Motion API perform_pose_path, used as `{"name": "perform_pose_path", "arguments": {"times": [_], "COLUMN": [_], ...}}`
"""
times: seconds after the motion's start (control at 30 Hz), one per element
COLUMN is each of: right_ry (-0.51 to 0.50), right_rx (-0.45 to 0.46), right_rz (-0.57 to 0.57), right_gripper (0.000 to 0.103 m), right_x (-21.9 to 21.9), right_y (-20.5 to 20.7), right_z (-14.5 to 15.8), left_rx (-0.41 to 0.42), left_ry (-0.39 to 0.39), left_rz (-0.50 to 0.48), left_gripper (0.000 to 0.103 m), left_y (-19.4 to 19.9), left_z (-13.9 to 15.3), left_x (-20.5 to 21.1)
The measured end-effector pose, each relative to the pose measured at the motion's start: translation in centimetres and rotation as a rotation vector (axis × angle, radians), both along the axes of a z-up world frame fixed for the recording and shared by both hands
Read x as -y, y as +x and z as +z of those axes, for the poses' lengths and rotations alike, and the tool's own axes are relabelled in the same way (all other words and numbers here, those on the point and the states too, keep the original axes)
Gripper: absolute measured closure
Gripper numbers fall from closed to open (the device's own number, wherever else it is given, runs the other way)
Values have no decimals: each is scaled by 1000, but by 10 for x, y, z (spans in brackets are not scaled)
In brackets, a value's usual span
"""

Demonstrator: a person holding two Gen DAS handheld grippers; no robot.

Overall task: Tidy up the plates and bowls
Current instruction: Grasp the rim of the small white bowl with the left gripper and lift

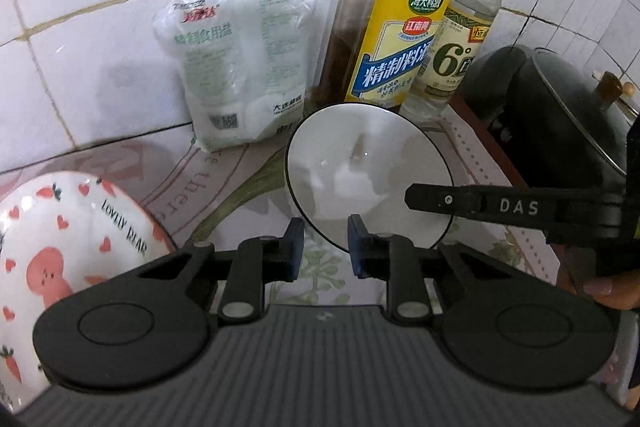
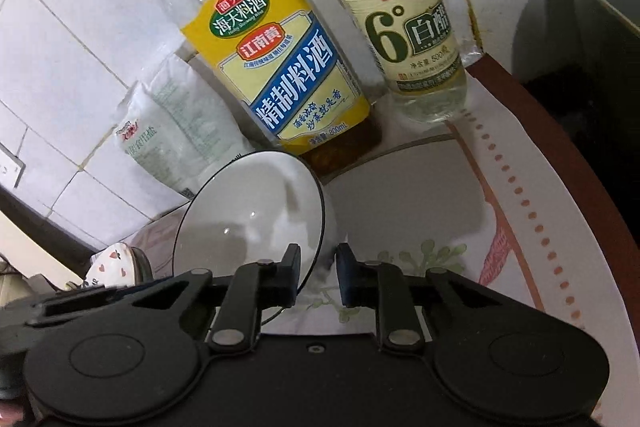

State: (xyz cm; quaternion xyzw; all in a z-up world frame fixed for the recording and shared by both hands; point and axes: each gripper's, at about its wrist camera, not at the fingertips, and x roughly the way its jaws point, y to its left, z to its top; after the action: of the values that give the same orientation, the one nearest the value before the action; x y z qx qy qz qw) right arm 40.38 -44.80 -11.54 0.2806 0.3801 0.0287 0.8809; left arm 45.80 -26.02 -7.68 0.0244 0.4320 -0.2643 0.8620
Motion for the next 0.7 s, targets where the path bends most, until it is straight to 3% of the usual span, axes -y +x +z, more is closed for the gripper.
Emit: {"name": "perform_pose_path", "arguments": {"times": [0.3, 0.7], "right_ry": [-19, -66], "right_rx": [17, 36], "right_rz": [-9, 101], "right_gripper": [79, 80], "right_x": [-15, -57], "right_y": [-44, -111], "right_z": [47, 113], "left_rx": [57, 67], "left_ry": [-17, -79], "left_rz": [-26, 3], "left_gripper": [81, 81], "left_y": [-49, -133], "left_z": [49, 107], "left_x": [-20, -80]}}
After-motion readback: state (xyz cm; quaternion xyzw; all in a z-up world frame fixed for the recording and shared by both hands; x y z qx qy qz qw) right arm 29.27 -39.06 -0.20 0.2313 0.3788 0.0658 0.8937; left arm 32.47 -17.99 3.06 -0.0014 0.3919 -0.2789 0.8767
